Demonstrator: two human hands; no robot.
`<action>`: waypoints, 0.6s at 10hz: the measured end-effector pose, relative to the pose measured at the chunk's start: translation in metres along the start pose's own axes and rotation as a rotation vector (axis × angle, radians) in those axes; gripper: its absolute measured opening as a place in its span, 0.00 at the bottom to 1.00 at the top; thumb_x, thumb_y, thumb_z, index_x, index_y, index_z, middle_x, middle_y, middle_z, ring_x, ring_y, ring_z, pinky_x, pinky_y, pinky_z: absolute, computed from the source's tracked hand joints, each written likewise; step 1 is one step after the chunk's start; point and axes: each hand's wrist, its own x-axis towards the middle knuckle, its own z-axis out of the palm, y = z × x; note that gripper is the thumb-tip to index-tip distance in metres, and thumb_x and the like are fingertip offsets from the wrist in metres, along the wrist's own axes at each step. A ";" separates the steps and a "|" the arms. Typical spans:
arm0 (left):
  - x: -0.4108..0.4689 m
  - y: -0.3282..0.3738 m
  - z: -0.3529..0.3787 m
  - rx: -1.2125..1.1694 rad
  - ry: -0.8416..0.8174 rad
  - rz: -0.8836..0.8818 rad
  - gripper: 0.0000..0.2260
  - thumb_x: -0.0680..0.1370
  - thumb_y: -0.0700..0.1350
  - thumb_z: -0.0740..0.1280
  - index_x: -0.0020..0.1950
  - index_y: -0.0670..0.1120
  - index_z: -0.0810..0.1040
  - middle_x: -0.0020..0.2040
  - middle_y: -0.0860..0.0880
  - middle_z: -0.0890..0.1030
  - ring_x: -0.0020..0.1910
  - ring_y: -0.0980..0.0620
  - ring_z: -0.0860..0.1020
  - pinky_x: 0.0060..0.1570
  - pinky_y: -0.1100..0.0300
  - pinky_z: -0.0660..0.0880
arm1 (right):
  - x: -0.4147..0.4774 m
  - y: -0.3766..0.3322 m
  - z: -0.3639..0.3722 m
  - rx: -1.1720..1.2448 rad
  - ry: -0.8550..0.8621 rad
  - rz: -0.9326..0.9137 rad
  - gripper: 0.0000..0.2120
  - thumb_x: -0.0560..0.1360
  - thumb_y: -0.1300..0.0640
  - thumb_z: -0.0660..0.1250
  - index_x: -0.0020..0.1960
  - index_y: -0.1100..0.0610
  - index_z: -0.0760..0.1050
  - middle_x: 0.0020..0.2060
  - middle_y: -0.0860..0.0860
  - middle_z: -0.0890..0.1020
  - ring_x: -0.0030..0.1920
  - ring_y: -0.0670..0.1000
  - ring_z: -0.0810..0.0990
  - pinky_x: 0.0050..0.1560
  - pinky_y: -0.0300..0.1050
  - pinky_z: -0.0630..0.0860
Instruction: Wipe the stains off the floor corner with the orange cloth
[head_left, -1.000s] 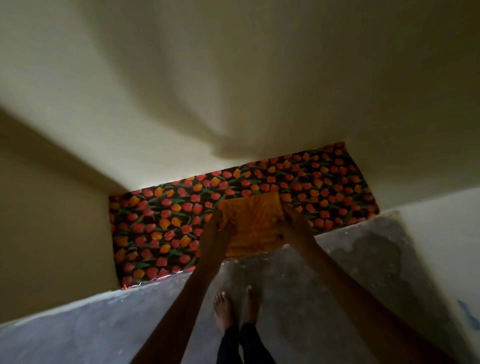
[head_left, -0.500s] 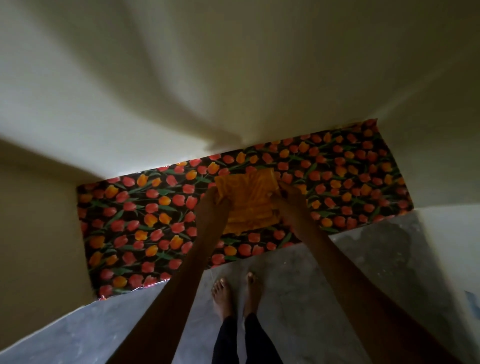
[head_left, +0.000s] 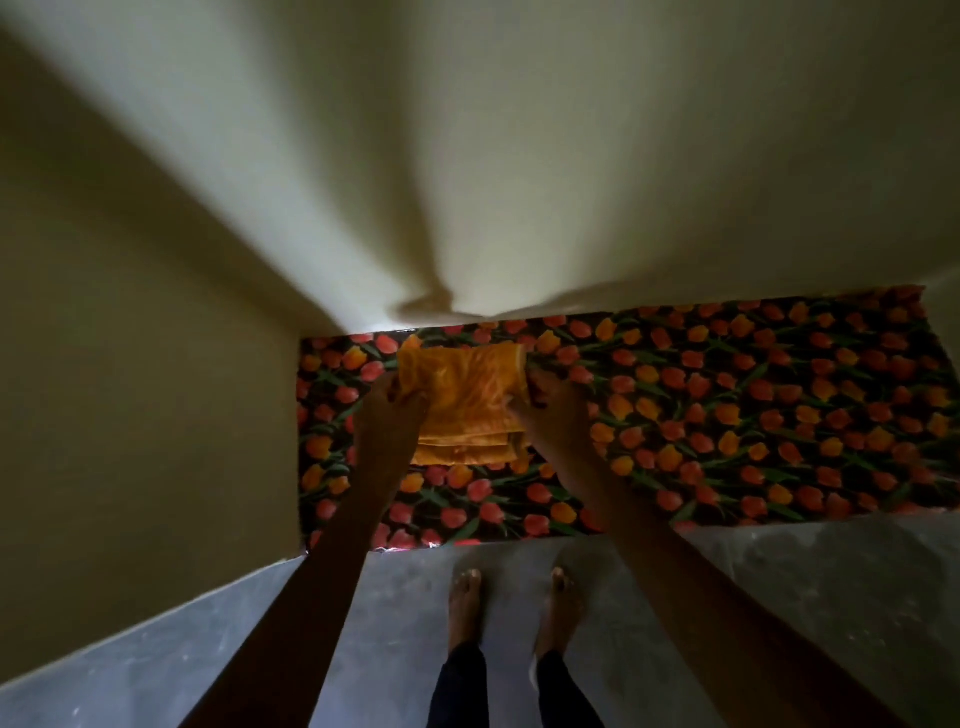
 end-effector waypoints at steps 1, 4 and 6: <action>0.016 -0.013 -0.021 0.015 0.014 -0.012 0.20 0.69 0.49 0.67 0.61 0.47 0.79 0.49 0.46 0.82 0.48 0.45 0.80 0.48 0.52 0.75 | 0.001 -0.010 0.025 -0.005 -0.005 0.047 0.15 0.76 0.62 0.72 0.61 0.65 0.79 0.48 0.49 0.77 0.50 0.47 0.75 0.49 0.38 0.72; -0.002 -0.039 -0.045 0.323 -0.089 0.012 0.28 0.78 0.42 0.66 0.74 0.33 0.61 0.73 0.31 0.62 0.73 0.34 0.61 0.70 0.46 0.59 | -0.021 -0.017 0.041 -0.035 0.062 0.111 0.21 0.75 0.51 0.67 0.67 0.55 0.75 0.56 0.51 0.81 0.53 0.55 0.81 0.56 0.59 0.79; -0.096 0.004 -0.084 0.125 -0.285 0.039 0.11 0.76 0.38 0.67 0.57 0.47 0.75 0.47 0.48 0.80 0.43 0.50 0.77 0.42 0.69 0.72 | -0.108 -0.031 0.008 0.000 0.152 0.188 0.10 0.74 0.56 0.64 0.44 0.62 0.80 0.35 0.57 0.80 0.36 0.52 0.77 0.41 0.50 0.70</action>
